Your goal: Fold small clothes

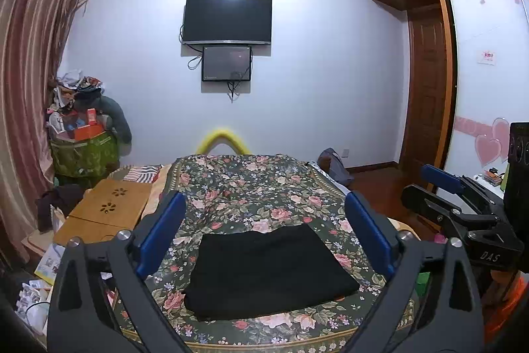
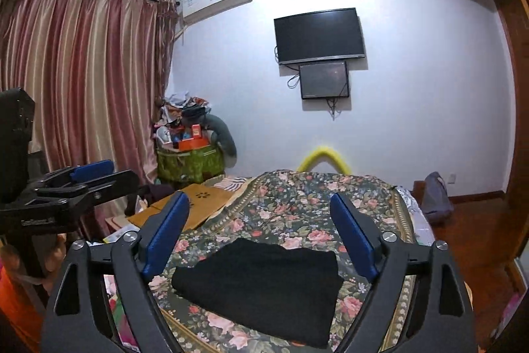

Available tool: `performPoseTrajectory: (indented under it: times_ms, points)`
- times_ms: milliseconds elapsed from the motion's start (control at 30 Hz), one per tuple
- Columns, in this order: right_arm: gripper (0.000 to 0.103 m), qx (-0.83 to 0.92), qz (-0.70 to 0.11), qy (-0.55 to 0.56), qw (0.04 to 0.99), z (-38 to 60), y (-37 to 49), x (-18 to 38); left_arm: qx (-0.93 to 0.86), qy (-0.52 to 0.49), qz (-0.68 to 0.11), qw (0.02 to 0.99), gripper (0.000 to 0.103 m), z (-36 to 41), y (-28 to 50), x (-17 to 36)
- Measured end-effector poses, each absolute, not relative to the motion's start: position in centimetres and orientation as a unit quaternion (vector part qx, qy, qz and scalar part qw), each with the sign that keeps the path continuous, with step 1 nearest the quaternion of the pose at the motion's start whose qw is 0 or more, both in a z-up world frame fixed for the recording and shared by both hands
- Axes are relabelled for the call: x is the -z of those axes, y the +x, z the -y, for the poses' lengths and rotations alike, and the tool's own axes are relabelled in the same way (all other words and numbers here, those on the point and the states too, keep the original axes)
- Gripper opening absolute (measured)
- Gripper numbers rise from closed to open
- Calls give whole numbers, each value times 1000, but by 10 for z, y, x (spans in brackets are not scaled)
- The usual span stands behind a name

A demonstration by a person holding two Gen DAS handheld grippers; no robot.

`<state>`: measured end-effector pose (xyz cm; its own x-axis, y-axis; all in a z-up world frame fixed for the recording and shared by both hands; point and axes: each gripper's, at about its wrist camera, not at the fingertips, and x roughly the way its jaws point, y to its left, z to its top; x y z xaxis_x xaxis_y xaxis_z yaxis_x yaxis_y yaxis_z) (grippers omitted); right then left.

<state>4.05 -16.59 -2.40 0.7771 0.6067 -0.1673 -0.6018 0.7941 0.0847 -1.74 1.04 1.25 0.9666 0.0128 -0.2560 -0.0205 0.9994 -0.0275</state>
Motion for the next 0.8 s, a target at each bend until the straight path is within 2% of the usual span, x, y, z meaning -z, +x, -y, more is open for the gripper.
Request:
performPoseTrajectory:
  times_ms: [33, 100, 133, 800]
  points:
    - [88, -317, -95, 14, 944, 166, 41, 25, -9, -15, -130, 991, 99, -10, -18, -12]
    - [100, -309, -95, 13, 946, 166, 43, 25, -9, -15, -131, 991, 100, -9, -20, -12]
    - [101, -308, -93, 11, 947, 167, 39, 24, -10, -14, -130, 991, 100, -8, -20, -12]
    - [102, -298, -94, 1, 950, 168, 31, 23, -6, -15, -123, 992, 102, -10, -20, -8]
